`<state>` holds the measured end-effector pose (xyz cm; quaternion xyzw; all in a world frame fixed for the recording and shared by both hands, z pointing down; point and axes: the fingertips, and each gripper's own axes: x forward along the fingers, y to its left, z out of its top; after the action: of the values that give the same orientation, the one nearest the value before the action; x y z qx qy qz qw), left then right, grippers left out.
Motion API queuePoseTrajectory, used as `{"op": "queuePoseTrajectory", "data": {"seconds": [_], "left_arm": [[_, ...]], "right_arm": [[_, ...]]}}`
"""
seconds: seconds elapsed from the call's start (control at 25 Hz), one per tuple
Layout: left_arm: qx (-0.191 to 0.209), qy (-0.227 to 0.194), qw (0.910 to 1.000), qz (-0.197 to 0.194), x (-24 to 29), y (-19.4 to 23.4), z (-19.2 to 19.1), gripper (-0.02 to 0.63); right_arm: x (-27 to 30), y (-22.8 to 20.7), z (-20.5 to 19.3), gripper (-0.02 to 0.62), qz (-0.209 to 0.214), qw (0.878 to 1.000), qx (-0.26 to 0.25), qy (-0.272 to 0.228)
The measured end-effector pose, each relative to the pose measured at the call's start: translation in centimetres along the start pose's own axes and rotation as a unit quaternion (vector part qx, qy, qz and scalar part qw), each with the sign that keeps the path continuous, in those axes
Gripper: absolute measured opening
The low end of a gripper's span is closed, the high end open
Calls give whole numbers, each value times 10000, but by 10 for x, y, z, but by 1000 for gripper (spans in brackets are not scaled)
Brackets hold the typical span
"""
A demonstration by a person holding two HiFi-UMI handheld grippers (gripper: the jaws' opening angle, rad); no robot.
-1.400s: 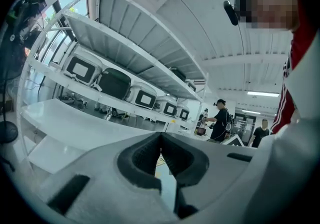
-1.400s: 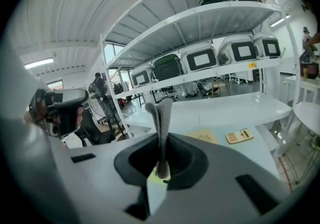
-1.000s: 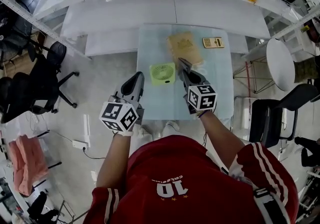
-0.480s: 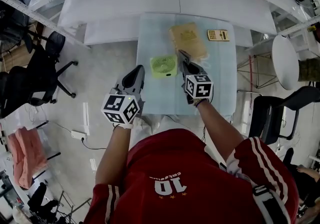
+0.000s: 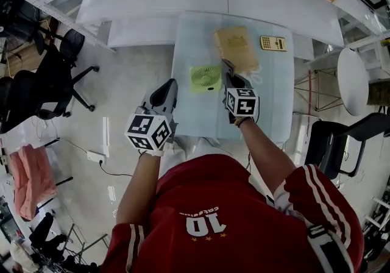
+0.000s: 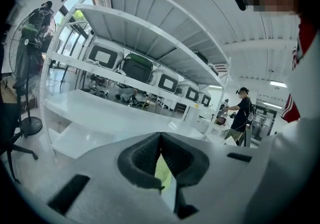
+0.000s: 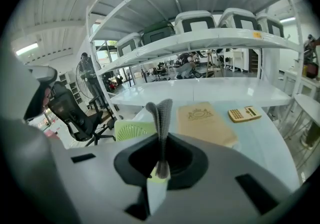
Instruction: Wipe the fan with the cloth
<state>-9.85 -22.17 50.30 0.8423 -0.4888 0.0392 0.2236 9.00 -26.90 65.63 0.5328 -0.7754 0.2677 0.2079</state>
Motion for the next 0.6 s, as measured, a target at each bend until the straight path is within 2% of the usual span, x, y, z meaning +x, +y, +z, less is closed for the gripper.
{"op": "queuePoseTrajectory", "data": {"seconds": [0.6], "left_arm": [[-25,15,9999,150,-18,4,-2,3]], "right_arm": [[6,20,-1,21,210,9997,-87,26]]}}
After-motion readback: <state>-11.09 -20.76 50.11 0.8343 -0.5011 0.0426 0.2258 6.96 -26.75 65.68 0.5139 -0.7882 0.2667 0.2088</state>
